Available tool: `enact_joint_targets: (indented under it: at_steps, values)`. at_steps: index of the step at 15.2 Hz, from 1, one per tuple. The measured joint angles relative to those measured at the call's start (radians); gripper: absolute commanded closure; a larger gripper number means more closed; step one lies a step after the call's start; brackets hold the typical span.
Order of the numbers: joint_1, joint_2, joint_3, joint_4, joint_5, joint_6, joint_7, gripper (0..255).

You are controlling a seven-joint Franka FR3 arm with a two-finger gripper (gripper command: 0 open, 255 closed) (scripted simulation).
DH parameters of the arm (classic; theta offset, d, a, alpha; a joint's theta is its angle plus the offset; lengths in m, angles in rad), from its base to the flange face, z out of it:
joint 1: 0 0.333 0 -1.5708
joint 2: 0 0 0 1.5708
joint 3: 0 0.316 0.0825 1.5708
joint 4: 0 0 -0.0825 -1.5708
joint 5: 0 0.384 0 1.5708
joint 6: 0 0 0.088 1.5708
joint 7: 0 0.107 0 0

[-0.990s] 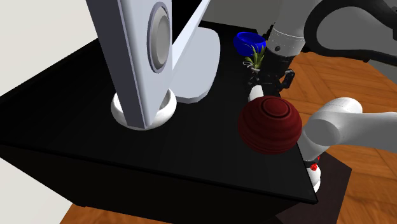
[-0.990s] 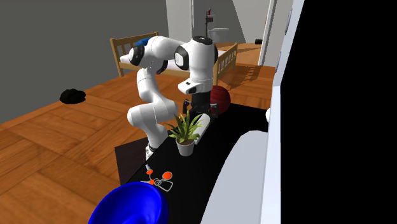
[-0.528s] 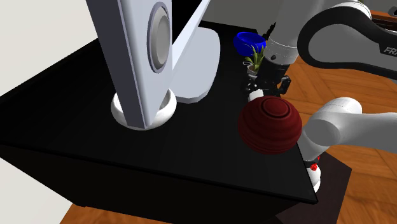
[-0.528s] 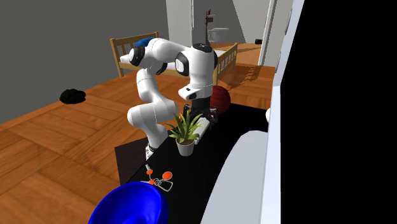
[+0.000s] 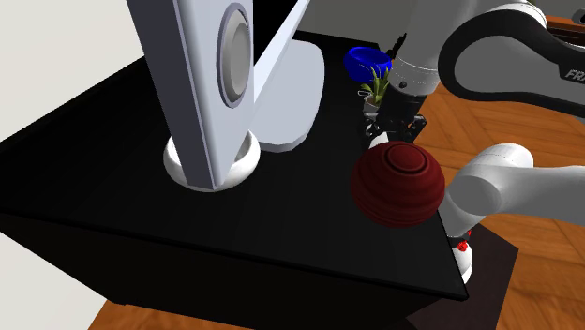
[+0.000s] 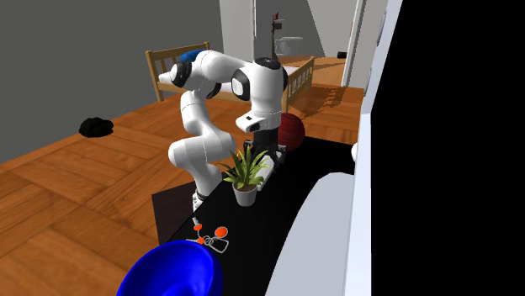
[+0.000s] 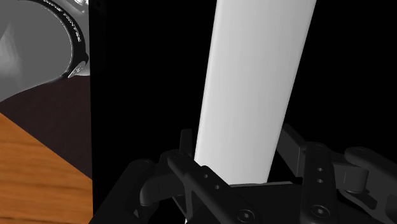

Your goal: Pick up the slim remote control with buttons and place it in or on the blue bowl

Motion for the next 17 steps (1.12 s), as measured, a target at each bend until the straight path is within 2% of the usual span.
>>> enact_joint_targets:
  at_steps: [8, 17]
  values:
    - [-0.001, 0.001, -0.002, 0.007, -0.002, -0.006, 0.001, 255]
    - [-0.021, 0.03, -0.043, 0.125, -0.043, -0.096, 0.006, 255]
